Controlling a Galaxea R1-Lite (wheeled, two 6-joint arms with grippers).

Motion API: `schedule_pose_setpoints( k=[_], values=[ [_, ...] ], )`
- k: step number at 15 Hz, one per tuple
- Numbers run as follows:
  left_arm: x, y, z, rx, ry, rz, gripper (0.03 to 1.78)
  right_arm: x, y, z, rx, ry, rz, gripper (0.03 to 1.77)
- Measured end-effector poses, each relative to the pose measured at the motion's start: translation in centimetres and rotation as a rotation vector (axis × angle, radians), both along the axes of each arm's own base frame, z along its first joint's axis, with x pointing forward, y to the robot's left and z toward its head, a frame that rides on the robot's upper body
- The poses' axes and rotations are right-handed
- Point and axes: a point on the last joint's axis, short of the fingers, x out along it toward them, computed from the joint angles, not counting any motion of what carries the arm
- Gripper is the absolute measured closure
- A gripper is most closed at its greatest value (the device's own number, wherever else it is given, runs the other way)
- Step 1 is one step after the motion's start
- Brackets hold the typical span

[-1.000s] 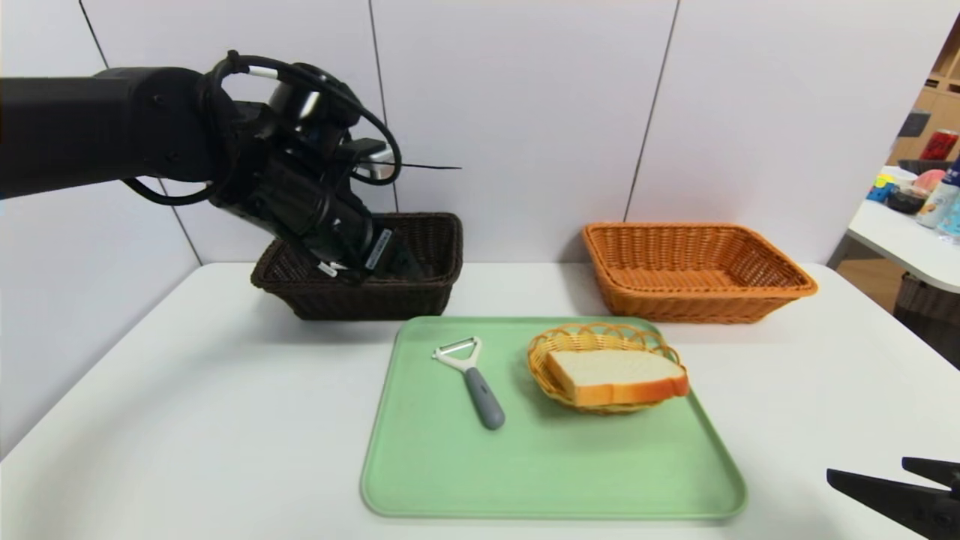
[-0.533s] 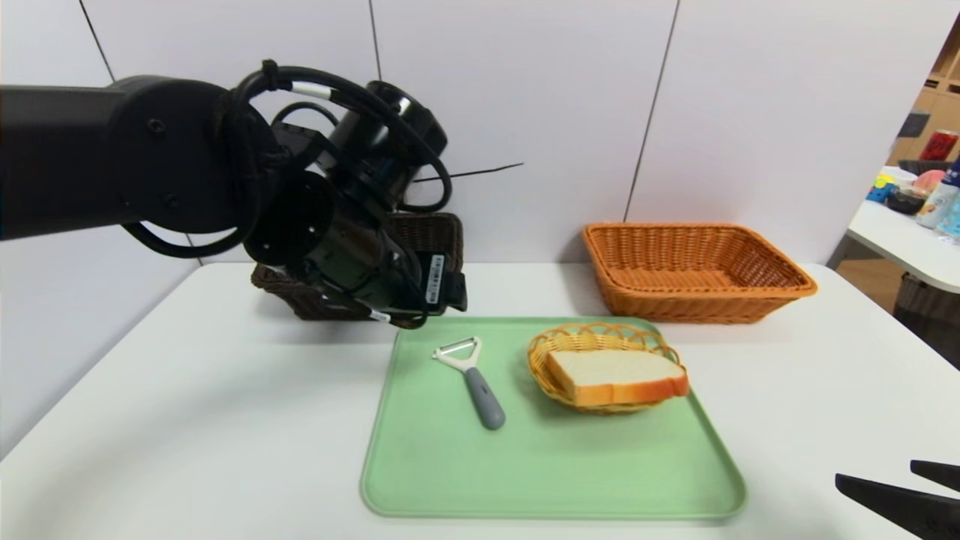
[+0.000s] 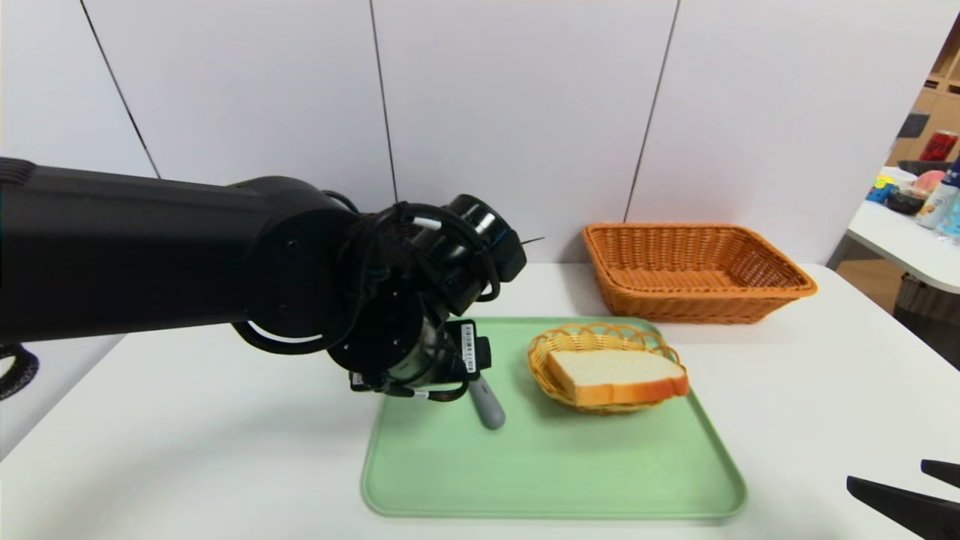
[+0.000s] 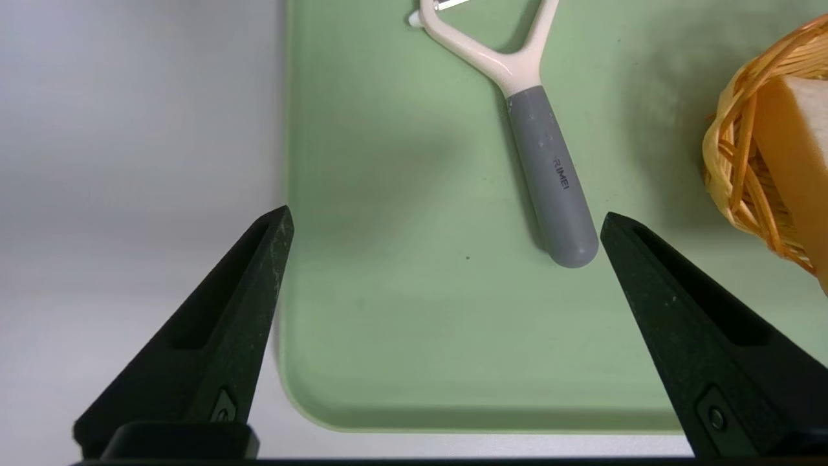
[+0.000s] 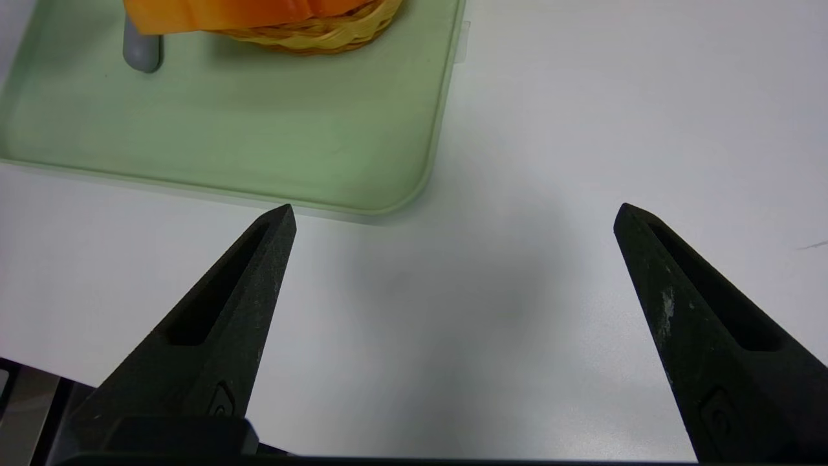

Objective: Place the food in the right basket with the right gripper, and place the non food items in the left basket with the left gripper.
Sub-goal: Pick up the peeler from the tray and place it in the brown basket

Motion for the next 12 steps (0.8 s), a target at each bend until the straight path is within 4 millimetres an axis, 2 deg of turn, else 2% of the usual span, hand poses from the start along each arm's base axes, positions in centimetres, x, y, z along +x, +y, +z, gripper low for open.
schedule_pose_setpoints(
  k=[12],
  values=[
    [2.6,-3.8,-3.7,-0.041,0.049,0.102,0.12,-0.9,-0.1,-0.3,0.001,-0.011,-0.003,0.10]
  ],
)
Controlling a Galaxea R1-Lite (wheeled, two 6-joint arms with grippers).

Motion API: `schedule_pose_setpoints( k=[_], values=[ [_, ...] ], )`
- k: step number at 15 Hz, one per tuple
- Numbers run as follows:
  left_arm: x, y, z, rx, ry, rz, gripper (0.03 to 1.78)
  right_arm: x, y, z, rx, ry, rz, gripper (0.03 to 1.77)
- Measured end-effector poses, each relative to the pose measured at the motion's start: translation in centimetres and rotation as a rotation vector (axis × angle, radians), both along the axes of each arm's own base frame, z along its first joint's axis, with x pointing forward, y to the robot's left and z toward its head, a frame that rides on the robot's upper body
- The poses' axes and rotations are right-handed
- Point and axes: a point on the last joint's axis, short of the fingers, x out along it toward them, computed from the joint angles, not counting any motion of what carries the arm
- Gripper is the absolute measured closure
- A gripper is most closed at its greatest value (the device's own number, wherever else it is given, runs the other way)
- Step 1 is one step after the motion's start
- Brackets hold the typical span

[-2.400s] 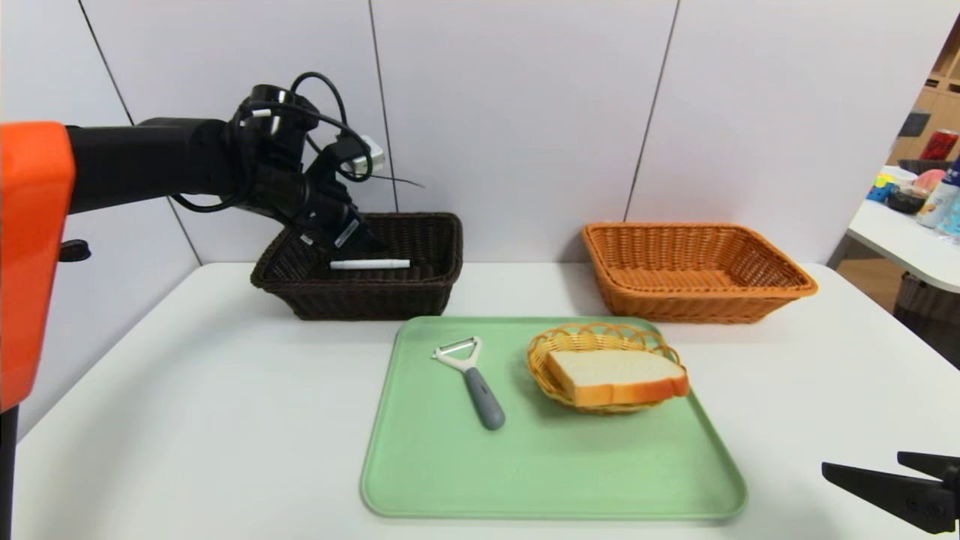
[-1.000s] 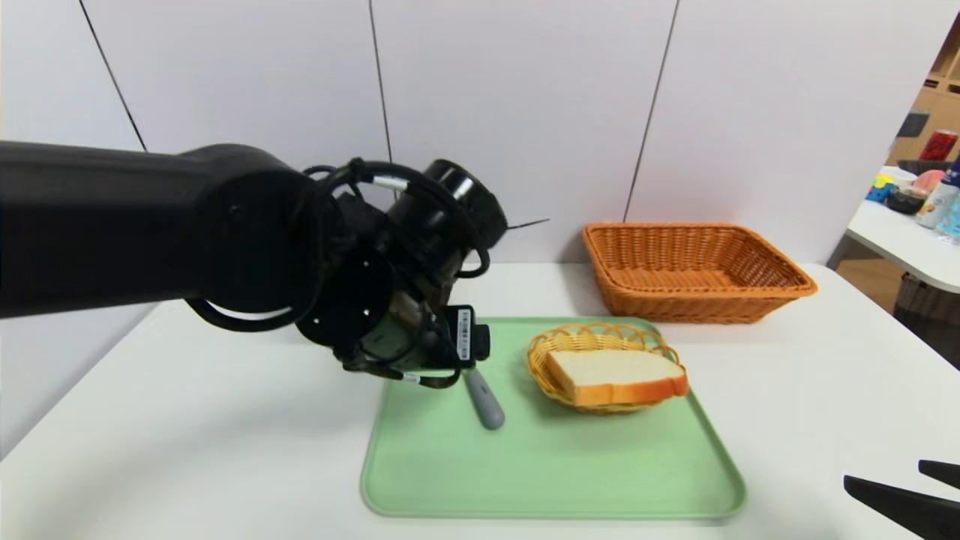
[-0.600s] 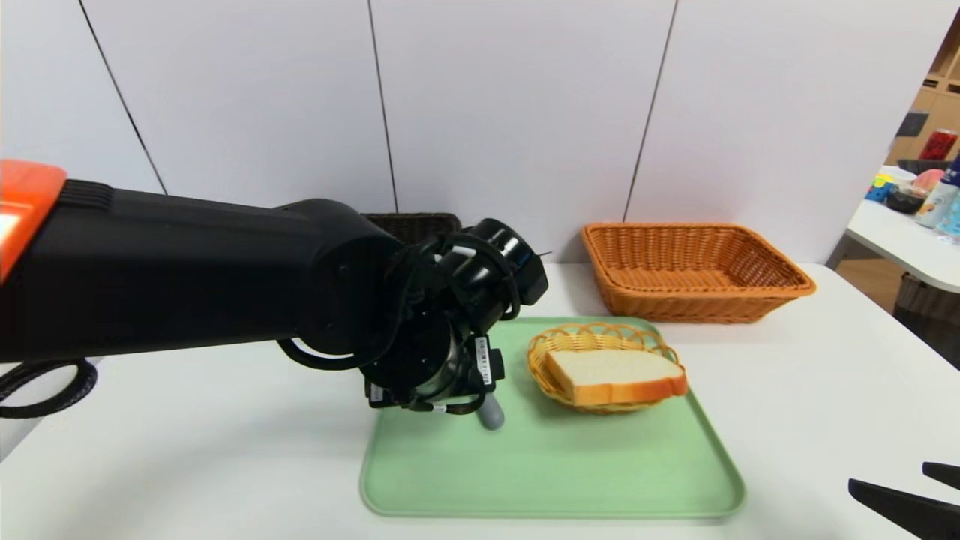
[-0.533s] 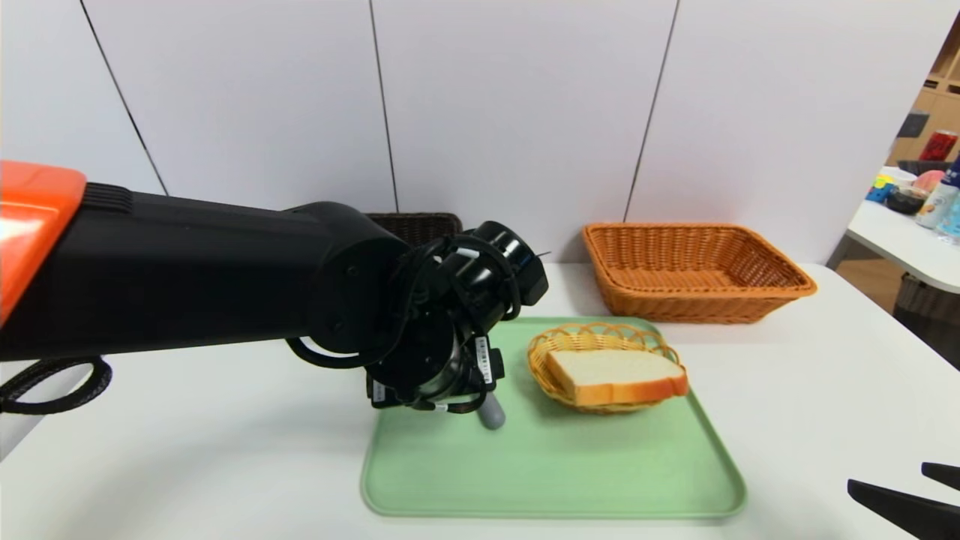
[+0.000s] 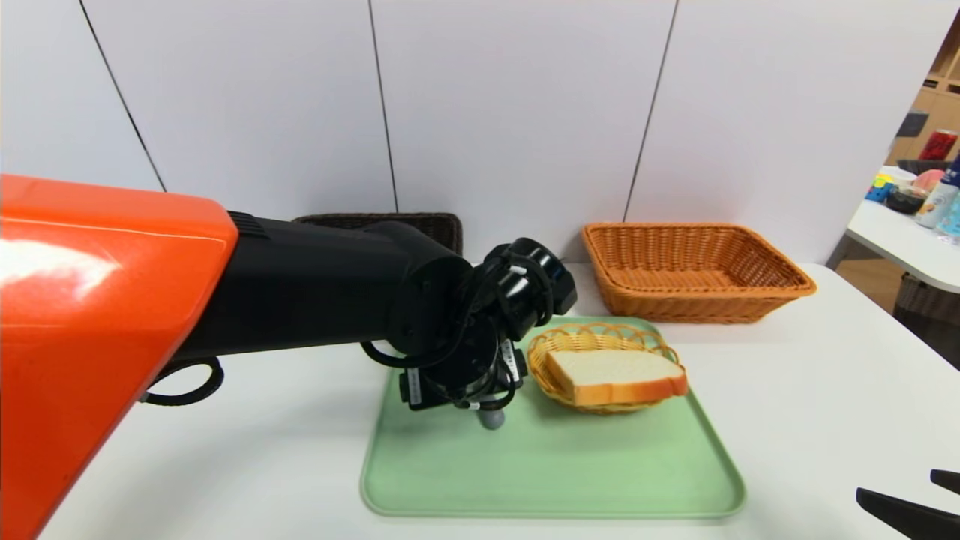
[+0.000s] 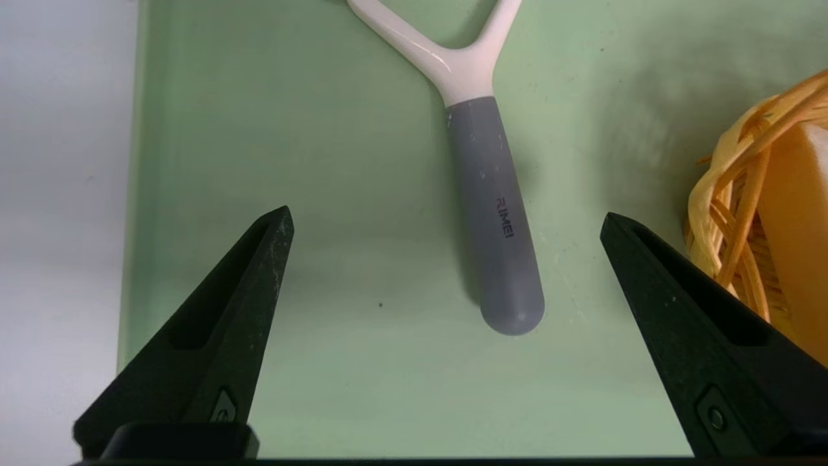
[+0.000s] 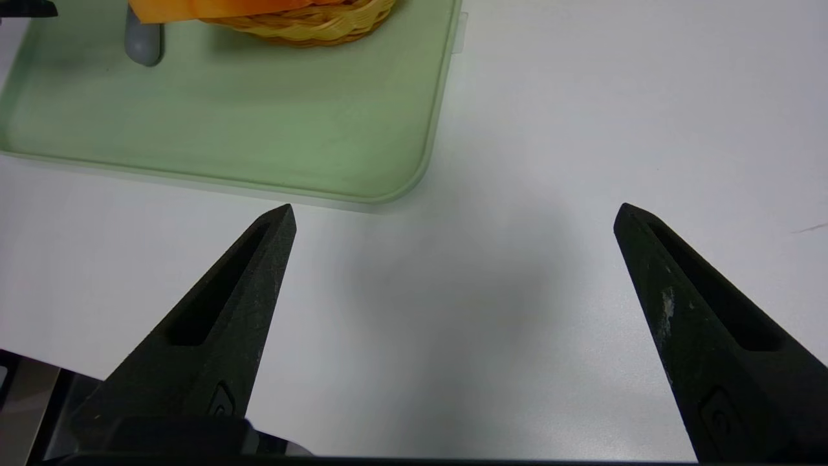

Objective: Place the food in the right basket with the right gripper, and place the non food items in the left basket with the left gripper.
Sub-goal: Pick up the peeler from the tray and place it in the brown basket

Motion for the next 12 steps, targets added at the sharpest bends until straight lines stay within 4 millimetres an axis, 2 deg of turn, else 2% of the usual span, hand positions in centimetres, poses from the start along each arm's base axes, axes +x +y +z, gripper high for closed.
schedule_pose_setpoints(
  k=[6,12],
  values=[
    [1.2,-1.3,-1.4,0.022,-0.008,0.011,0.12,-0.1,0.0,-0.1,0.000,-0.004,0.000,0.10],
    [1.8,-1.6,-2.7,0.042,0.008,0.019,0.12,-0.2,0.0,0.0,0.001,-0.007,0.000,0.10]
  ],
)
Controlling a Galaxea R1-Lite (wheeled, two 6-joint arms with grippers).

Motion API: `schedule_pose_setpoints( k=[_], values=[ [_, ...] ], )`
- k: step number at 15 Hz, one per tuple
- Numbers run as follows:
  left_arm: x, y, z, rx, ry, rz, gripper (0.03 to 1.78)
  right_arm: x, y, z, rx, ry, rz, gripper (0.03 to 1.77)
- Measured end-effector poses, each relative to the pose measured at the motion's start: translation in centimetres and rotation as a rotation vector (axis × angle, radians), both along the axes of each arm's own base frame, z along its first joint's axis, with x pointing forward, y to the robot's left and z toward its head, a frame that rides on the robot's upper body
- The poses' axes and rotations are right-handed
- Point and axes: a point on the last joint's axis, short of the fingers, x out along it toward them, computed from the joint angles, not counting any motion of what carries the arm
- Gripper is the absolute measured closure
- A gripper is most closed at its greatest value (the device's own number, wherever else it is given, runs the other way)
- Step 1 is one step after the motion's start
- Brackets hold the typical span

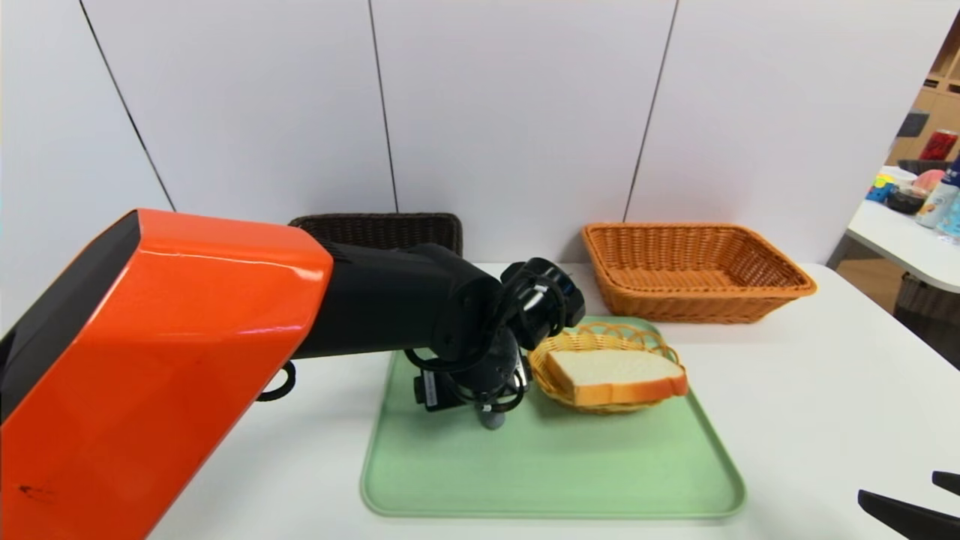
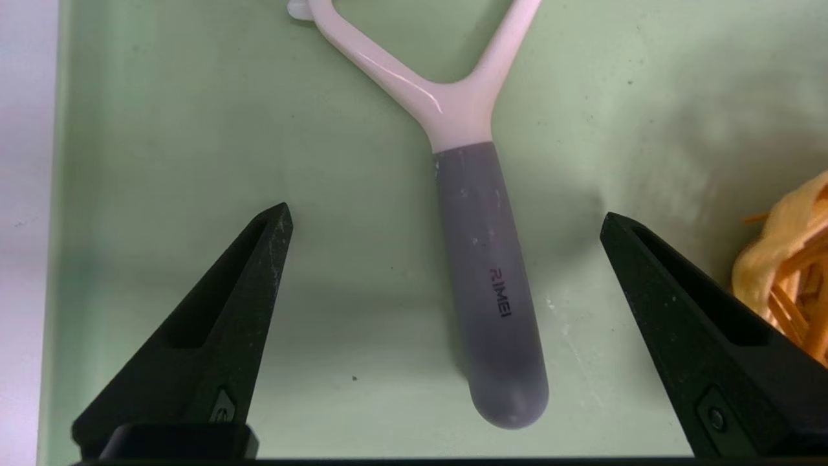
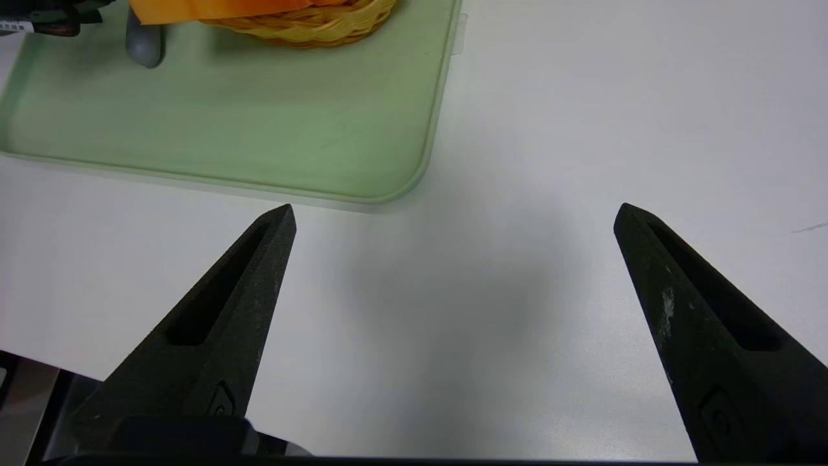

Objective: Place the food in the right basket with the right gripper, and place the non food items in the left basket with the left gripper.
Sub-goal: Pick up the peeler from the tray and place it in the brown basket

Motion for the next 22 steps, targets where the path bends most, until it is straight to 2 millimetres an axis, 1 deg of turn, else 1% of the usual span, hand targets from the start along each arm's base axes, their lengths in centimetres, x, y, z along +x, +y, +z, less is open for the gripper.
schedule_pose_setpoints(
  k=[8,12,18,19,20,22],
  values=[
    [0.0,-0.1,-0.2,0.007,0.003,-0.003,0.12,0.0,0.0,0.2,0.000,-0.010,-0.001,0.10],
    [0.3,-0.2,-0.8,0.068,-0.037,0.021,0.12,0.1,0.0,0.2,0.000,-0.013,-0.001,0.10],
    [0.3,-0.3,-1.3,0.085,-0.037,0.021,0.12,0.1,0.0,0.3,0.001,-0.014,-0.001,0.10],
    [0.3,-0.3,-1.2,0.084,-0.037,0.019,0.21,0.1,0.0,0.3,0.001,-0.015,-0.001,0.10],
    [0.3,-0.4,-1.2,0.084,-0.038,0.018,0.38,0.1,0.0,0.3,0.001,-0.016,0.000,0.10],
    [0.2,-0.5,-1.1,0.083,-0.037,0.014,0.65,0.1,0.0,0.4,0.001,-0.018,0.000,0.10]
  ],
)
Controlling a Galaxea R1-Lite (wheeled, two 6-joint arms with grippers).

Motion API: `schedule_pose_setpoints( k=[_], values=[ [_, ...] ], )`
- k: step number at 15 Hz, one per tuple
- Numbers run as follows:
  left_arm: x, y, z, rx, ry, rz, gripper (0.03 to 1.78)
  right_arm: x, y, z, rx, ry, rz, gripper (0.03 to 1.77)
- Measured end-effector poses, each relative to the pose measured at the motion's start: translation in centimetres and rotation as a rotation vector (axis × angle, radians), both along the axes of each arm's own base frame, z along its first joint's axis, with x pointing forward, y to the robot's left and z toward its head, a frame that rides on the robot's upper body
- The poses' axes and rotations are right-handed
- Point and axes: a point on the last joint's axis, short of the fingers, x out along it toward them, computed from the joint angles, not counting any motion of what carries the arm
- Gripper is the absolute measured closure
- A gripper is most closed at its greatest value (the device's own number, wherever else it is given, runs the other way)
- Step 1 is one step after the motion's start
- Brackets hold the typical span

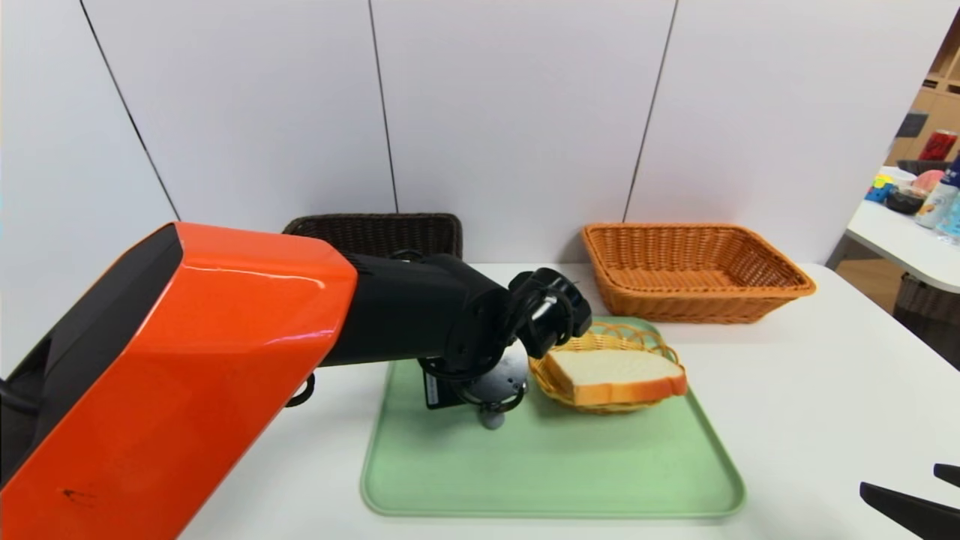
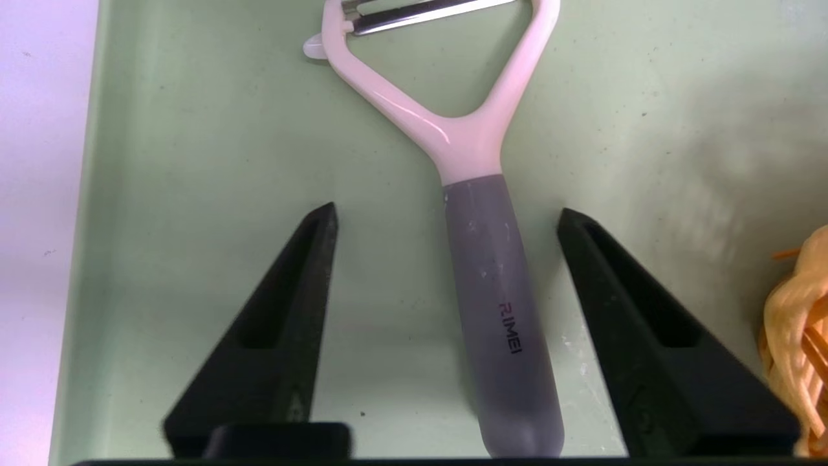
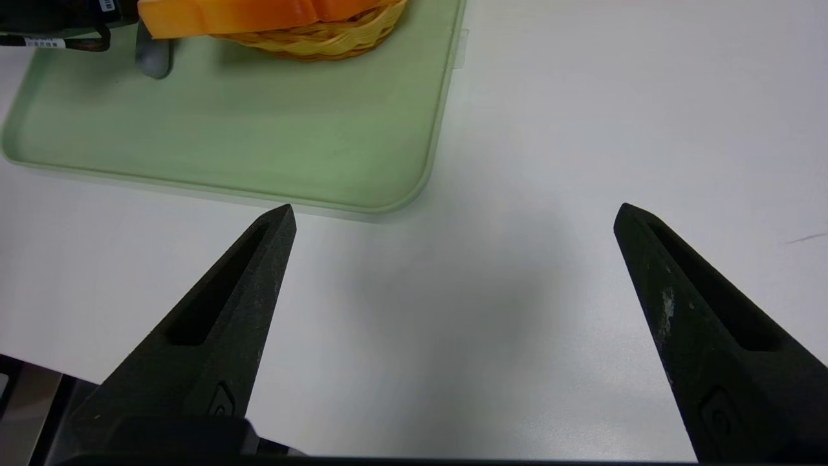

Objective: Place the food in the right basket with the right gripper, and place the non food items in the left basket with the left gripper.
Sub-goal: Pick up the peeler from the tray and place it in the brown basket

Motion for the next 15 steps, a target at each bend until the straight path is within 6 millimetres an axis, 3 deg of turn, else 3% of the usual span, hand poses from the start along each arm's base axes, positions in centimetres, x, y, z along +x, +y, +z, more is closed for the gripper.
schedule_pose_setpoints(
  k=[4,5,6,10,15],
  values=[
    [-0.3,-0.3,0.2,-0.003,-0.003,-0.012,1.04,-0.1,0.0,0.1,0.000,-0.009,0.001,0.10],
    [-0.4,-0.4,0.2,-0.004,-0.004,-0.014,1.38,-0.2,0.0,0.1,0.001,-0.011,0.001,0.10],
    [-0.5,-0.4,0.3,-0.005,-0.006,-0.016,1.55,-0.2,0.0,0.2,0.001,-0.013,0.001,0.10],
    [-0.6,-0.3,0.9,-0.016,-0.011,-0.017,1.55,-0.4,0.0,0.2,0.001,-0.017,0.000,0.10],
    [-1.4,0.8,4.3,-0.061,-0.066,-0.033,1.55,-0.8,-0.1,0.1,0.001,-0.025,-0.002,0.10]
  ],
)
